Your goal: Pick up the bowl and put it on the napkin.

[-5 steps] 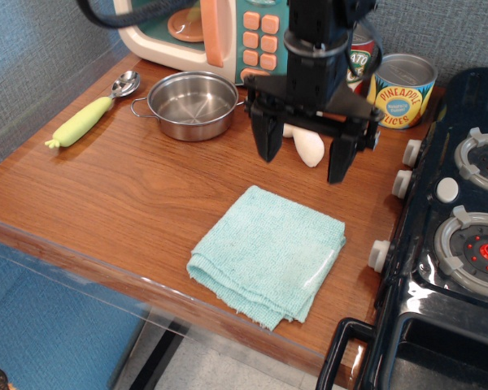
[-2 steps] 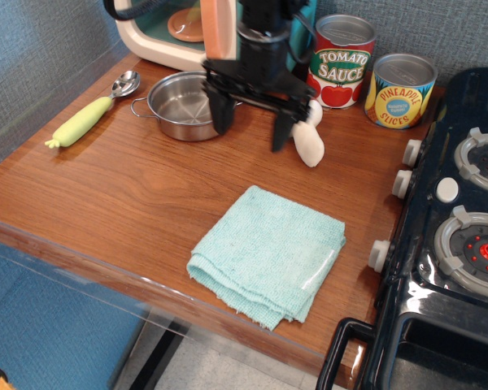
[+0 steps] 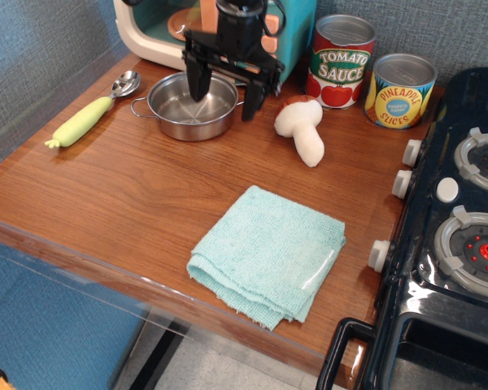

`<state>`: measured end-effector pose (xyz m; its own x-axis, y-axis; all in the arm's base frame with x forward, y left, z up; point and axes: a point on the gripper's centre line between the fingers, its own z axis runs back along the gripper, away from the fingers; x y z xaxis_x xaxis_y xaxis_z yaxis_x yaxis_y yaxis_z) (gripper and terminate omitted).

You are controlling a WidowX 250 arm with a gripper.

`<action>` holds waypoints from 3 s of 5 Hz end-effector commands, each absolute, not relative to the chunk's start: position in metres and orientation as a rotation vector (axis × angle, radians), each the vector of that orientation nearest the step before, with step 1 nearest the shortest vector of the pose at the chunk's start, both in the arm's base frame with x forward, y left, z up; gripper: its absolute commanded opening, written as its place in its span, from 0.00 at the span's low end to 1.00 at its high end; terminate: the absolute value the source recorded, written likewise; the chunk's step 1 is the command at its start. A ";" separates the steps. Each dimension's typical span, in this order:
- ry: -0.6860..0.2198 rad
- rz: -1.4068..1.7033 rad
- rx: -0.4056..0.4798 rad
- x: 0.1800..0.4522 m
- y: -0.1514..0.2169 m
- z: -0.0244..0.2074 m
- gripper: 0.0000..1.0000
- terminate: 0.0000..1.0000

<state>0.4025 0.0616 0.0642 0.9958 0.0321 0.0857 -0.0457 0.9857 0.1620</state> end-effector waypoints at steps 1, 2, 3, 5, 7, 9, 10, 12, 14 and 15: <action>-0.095 0.114 0.136 0.409 0.088 0.060 1.00 0.00; -0.087 0.159 0.098 0.407 0.090 0.049 1.00 0.00; -0.095 0.162 0.089 0.405 0.088 0.048 0.00 0.00; -0.098 0.167 0.072 0.402 0.087 0.048 0.00 0.00; -0.162 0.185 0.079 0.373 0.073 0.098 0.00 0.00; -0.149 0.024 0.056 0.327 -0.018 0.111 0.00 0.00; -0.126 -0.081 0.065 0.308 -0.066 0.102 0.00 0.00; -0.064 -0.185 0.074 0.294 -0.109 0.075 0.00 0.00; -0.013 -0.137 0.091 0.279 -0.098 0.066 0.00 0.00; 0.007 -0.117 0.091 0.269 -0.093 0.064 0.00 0.00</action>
<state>0.2715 -0.0992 0.0440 0.9904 -0.1188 -0.0705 0.1255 0.9871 0.0996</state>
